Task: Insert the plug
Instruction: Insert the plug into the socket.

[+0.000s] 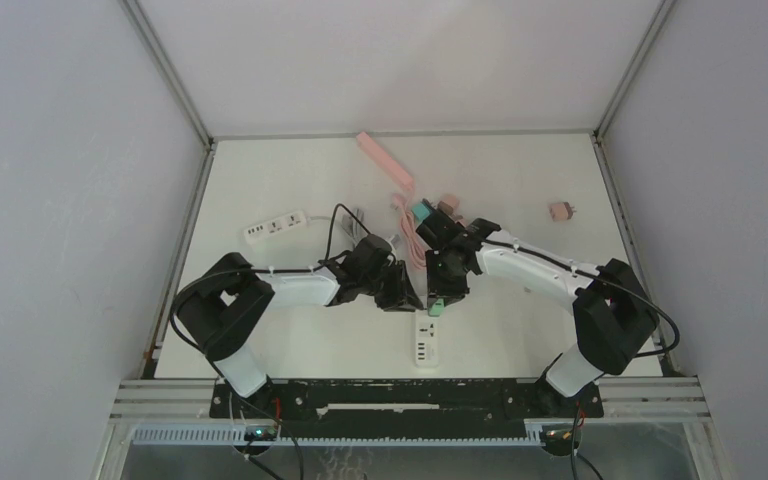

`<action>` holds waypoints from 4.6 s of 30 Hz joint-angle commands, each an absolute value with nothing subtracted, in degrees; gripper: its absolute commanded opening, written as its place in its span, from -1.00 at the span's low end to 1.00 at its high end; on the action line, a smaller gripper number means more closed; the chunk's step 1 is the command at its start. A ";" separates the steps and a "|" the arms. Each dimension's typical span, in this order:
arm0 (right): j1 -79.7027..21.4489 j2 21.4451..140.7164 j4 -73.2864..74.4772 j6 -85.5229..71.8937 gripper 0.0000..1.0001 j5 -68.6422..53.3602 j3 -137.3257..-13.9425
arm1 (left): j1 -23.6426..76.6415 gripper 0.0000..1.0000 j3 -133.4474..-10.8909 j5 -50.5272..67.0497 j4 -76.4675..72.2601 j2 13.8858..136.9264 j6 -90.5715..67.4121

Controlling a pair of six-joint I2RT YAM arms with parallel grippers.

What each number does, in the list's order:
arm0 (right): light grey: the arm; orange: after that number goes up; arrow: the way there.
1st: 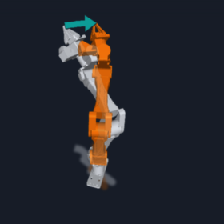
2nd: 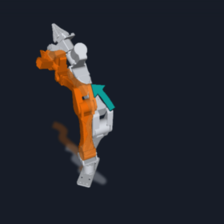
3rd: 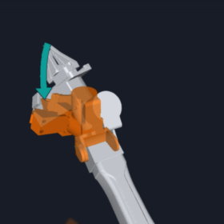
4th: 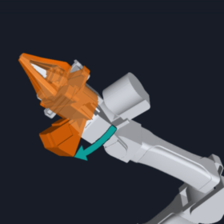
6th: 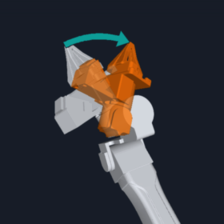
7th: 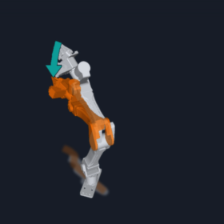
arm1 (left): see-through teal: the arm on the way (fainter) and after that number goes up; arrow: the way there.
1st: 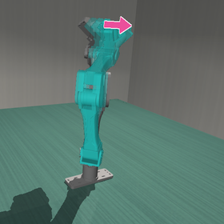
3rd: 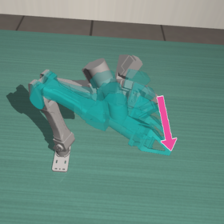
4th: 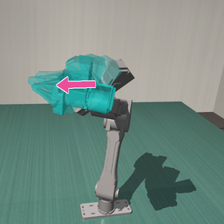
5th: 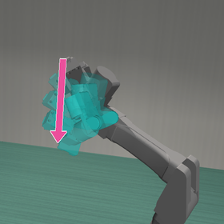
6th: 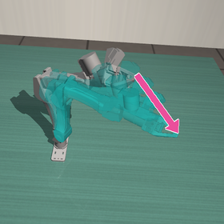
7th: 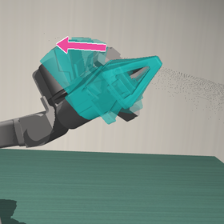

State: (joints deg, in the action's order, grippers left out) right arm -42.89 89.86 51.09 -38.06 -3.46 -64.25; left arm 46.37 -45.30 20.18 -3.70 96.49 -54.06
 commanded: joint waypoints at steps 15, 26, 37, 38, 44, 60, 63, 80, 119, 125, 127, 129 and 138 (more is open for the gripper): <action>-43.32 93.25 53.69 -42.61 -1.00 2.07 -66.80 | 46.23 -0.39 -43.94 21.27 -6.83 96.07 -54.89; -45.07 96.14 53.63 -43.06 -1.00 3.16 -67.20 | 46.23 -0.39 -43.49 20.94 -6.94 95.80 -55.01; -50.00 99.93 53.98 -43.17 -1.00 5.99 -66.90 | 45.57 -0.40 -42.23 20.21 -7.44 95.01 -55.45; -50.23 99.59 53.13 -43.39 -1.00 5.65 -66.03 | 45.54 -0.40 -42.15 20.21 -7.59 94.93 -55.50; -51.05 100.53 51.79 -44.29 -1.00 6.14 -62.84 | 45.53 -0.40 -41.66 20.13 -8.18 94.96 -55.85; -50.11 101.73 46.71 -43.31 -1.00 1.37 -58.54 | 45.53 -0.40 -41.30 20.32 -8.66 94.57 -56.33; -51.63 102.11 46.81 -43.90 -1.00 3.01 -58.54 | 45.53 -0.40 -41.21 20.27 -8.61 94.44 -56.39; -51.64 100.22 40.23 -43.83 -1.00 4.04 -52.95 | 45.57 -0.44 -40.62 19.71 -9.00 94.33 -56.91; -62.54 94.26 27.01 -41.10 -1.00 20.14 -43.96 | 43.95 -0.55 -38.26 13.57 -15.56 96.00 -64.48; -61.97 89.72 20.32 -46.29 -1.00 17.96 -36.63 | 43.95 -0.55 -37.59 13.04 -15.73 95.40 -64.39; -61.28 87.62 18.18 -47.16 -1.00 17.33 -34.34 | 43.95 -0.55 -37.40 12.83 -15.70 95.14 -64.42; -60.99 86.75 17.04 -46.68 -1.00 17.21 -33.62 | 43.95 -0.55 -37.40 12.75 -15.65 95.14 -64.38; -64.89 94.68 17.45 -43.59 -1.00 18.94 -37.79 | 44.03 -0.55 -37.21 12.52 -15.56 94.89 -64.38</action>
